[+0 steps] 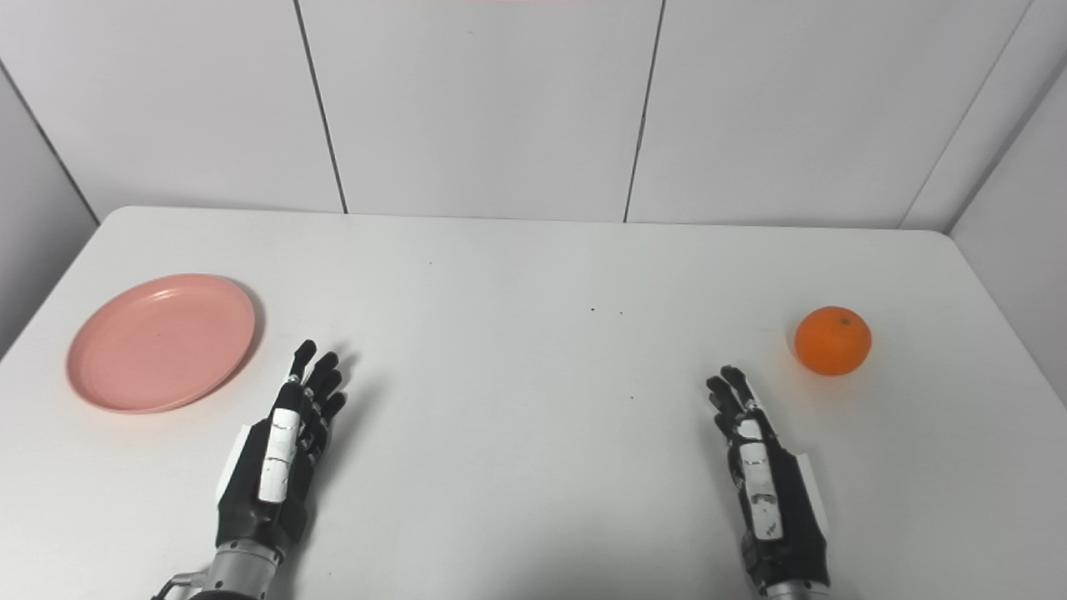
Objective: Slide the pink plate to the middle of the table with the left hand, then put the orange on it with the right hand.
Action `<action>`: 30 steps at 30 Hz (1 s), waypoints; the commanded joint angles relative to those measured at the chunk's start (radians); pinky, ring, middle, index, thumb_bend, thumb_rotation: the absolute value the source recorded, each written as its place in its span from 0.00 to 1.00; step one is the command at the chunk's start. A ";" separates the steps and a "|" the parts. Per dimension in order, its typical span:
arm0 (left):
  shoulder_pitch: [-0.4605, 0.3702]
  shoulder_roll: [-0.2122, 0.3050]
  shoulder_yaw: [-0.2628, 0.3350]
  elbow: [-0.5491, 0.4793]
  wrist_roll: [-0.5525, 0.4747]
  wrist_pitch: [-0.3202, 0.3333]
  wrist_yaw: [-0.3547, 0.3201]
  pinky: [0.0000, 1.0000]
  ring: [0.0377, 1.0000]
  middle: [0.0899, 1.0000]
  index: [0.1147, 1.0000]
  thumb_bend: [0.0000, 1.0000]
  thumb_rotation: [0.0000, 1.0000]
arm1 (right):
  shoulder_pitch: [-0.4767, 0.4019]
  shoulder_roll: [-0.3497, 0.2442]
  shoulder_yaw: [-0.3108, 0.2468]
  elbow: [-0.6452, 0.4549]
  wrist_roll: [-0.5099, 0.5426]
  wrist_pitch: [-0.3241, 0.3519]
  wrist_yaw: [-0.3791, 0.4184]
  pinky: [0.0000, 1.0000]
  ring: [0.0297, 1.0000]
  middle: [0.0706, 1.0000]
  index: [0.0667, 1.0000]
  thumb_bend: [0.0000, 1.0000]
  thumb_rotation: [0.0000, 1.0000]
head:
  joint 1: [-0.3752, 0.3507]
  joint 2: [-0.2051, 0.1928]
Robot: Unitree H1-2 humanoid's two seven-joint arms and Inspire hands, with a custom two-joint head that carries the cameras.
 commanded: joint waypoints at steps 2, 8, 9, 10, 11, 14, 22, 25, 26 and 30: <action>0.077 0.021 0.005 0.002 0.003 -0.015 -0.009 1.00 0.99 0.97 1.00 0.83 0.89 | 0.018 0.005 0.007 0.016 0.012 0.058 0.007 1.00 0.95 0.90 0.92 0.83 0.95 | 0.004 -0.003; 0.074 0.013 0.000 0.027 0.008 -0.026 -0.006 1.00 0.99 0.97 1.00 0.86 0.89 | 0.015 -0.001 0.002 0.043 0.026 0.039 0.013 1.00 0.95 0.91 0.92 0.82 0.95 | 0.039 -0.039; 0.074 0.010 -0.001 0.031 0.008 -0.028 -0.004 1.00 0.98 0.96 1.00 0.86 0.88 | 0.015 -0.002 0.001 0.048 0.028 0.034 0.014 1.00 0.95 0.91 0.92 0.82 0.95 | 0.039 -0.039; 0.073 0.006 -0.002 0.038 0.010 -0.032 -0.001 1.00 0.98 0.96 1.00 0.87 0.88 | 0.013 -0.004 -0.001 0.057 0.032 0.029 0.016 1.00 0.95 0.91 0.92 0.81 0.95 | 0.061 -0.053; 0.072 0.004 -0.004 0.044 0.012 -0.035 0.000 1.00 0.98 0.96 1.00 0.87 0.88 | 0.012 -0.006 -0.003 0.064 0.034 0.024 0.018 1.00 0.95 0.91 0.92 0.82 0.95 | 0.065 -0.055; 0.069 -0.006 -0.016 0.071 0.030 -0.062 0.007 1.00 0.98 0.96 1.00 0.85 0.89 | 0.008 -0.016 -0.013 0.093 0.056 0.005 0.033 1.00 0.95 0.91 0.92 0.81 0.95 | 0.114 -0.086; 0.059 -0.033 -0.039 0.149 0.039 -0.148 0.011 1.00 0.99 0.96 1.00 0.84 0.87 | -0.010 -0.044 -0.036 0.174 0.093 -0.039 0.076 1.00 0.96 0.92 0.93 0.81 0.95 | 0.170 -0.139; 0.055 -0.040 -0.044 0.175 0.043 -0.171 0.014 1.00 1.00 0.97 1.00 0.83 0.86 | -0.016 -0.049 -0.046 0.204 0.101 -0.055 0.089 1.00 0.96 0.92 0.93 0.81 0.95 | 0.198 -0.168; 0.053 -0.042 -0.047 0.184 0.047 -0.178 0.016 1.00 1.00 0.97 1.00 0.83 0.86 | -0.018 -0.049 -0.049 0.214 0.105 -0.061 0.094 1.00 0.96 0.92 0.93 0.80 0.95 | 0.208 -0.178; 0.043 -0.045 -0.057 0.222 0.064 -0.210 0.028 1.00 0.99 0.97 1.00 0.81 0.87 | -0.030 -0.052 -0.059 0.259 0.118 -0.089 0.117 1.00 0.95 0.93 0.94 0.78 0.95 | 0.244 -0.223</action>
